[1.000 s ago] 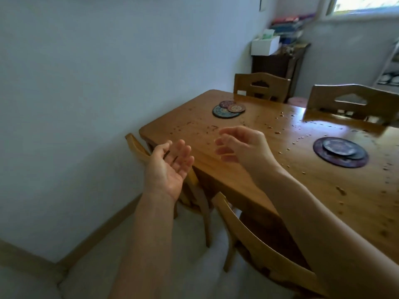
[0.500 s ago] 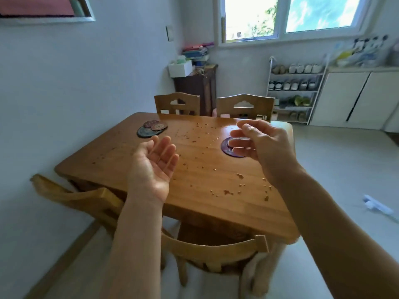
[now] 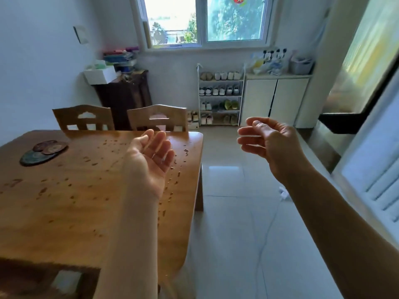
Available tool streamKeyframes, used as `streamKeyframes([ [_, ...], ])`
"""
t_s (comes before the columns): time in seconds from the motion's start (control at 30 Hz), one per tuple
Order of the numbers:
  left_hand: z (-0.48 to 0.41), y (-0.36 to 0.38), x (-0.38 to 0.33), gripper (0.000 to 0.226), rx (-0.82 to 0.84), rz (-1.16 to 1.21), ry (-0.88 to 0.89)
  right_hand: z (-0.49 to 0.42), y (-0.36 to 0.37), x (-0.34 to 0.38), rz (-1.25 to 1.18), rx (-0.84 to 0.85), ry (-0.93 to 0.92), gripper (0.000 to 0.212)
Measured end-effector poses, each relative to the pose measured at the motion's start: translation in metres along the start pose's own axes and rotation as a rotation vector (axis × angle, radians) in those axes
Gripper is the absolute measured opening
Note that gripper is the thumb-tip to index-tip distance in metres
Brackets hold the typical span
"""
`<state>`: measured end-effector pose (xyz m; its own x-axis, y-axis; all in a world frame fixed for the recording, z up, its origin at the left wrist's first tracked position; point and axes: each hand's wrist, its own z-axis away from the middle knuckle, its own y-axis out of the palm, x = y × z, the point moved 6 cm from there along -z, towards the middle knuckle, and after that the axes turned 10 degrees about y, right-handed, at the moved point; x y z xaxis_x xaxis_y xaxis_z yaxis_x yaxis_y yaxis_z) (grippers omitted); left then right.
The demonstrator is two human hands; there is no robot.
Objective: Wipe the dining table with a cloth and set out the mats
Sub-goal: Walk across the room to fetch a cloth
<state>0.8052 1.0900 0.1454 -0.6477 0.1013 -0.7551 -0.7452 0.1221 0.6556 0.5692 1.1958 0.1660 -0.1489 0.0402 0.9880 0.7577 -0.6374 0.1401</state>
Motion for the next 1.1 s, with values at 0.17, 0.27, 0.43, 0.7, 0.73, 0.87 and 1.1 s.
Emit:
streamKeyframes([
  [0.17, -0.026, 0.057, 0.049, 0.018, -0.014, 0.007, -0.047, -0.057, -0.046, 0.018, -0.028, -0.017, -0.009, 0.018],
  [0.27, -0.055, 0.081, 0.07, 0.018, -0.015, 0.014, -0.051, -0.092, -0.062, 0.024, -0.066, -0.017, -0.023, 0.02],
  [0.43, -0.118, 0.113, 0.103, 0.018, -0.006, 0.001, -0.015, -0.162, -0.07, 0.025, -0.079, -0.015, -0.034, 0.021],
  [0.7, -0.275, 0.181, 0.152, 0.018, -0.028, 0.035, -0.007, -0.331, -0.059, 0.051, -0.063, -0.013, -0.05, 0.023],
  [0.73, -0.302, 0.193, 0.16, 0.017, -0.04, 0.045, -0.011, -0.362, -0.055, 0.057, -0.061, -0.013, -0.044, 0.023],
  [0.87, -0.374, 0.226, 0.181, 0.018, -0.036, 0.06, -0.014, -0.439, -0.045, 0.068, -0.075, -0.002, -0.043, 0.024],
  [1.1, -0.477, 0.264, 0.223, 0.019, -0.038, -0.009, -0.027, -0.567, -0.032, 0.056, -0.116, 0.003, 0.017, 0.022],
])
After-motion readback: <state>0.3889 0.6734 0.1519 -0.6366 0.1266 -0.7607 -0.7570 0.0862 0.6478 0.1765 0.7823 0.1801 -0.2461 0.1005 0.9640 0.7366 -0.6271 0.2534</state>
